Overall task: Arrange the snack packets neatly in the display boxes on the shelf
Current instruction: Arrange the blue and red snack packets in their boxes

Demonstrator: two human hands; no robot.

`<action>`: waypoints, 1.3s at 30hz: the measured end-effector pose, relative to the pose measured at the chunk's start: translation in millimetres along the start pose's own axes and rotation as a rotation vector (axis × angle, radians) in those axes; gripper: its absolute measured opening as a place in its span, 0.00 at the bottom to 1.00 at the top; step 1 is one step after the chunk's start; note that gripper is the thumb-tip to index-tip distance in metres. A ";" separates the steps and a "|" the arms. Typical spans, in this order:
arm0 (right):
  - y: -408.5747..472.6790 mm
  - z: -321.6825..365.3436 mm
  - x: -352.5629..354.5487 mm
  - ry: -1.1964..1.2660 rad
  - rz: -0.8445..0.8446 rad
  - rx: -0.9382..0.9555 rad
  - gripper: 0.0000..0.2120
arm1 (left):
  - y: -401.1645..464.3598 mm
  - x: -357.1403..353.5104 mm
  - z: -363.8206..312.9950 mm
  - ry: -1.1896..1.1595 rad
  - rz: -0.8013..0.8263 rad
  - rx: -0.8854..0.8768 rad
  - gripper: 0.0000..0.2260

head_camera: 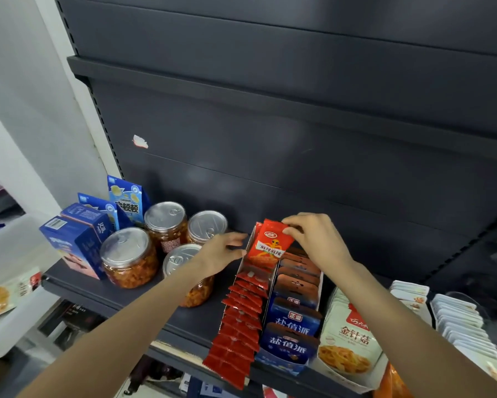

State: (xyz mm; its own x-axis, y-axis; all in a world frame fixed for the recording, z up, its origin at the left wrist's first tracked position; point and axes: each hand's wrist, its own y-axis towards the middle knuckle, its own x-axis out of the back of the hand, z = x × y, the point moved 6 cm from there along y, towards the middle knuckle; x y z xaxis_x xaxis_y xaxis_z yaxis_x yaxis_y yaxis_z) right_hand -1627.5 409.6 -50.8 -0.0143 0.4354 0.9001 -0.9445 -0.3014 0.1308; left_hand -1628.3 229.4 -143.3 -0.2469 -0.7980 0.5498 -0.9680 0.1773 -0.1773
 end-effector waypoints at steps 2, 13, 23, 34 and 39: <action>7.2 0.6 -13.7 -0.078 0.055 0.005 0.16 | 0.8 -3.3 0.0 -0.026 0.041 -0.010 0.20; 35.6 -18.4 -58.6 -0.192 -0.014 -0.062 0.18 | -11.9 -10.0 6.2 -0.237 0.330 0.008 0.21; 45.0 -23.2 -59.2 -0.199 -0.036 -0.100 0.07 | -6.7 2.6 3.8 0.050 0.203 -0.148 0.08; 13.6 -4.5 -46.0 -0.023 0.040 0.006 0.13 | -4.9 3.1 -9.0 0.164 0.100 -0.183 0.05; -7.2 7.6 -74.3 0.010 0.404 0.053 0.12 | -5.3 3.2 -6.3 0.135 0.051 -0.168 0.05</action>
State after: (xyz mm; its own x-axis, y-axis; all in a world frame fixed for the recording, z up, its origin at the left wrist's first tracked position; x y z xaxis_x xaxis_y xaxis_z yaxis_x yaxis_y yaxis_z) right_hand -1617.1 372.9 -115.5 -0.3842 0.2813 0.8794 -0.8442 -0.4927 -0.2112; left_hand -1624.2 229.6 -135.5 -0.2885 -0.7028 0.6503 -0.9450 0.3184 -0.0752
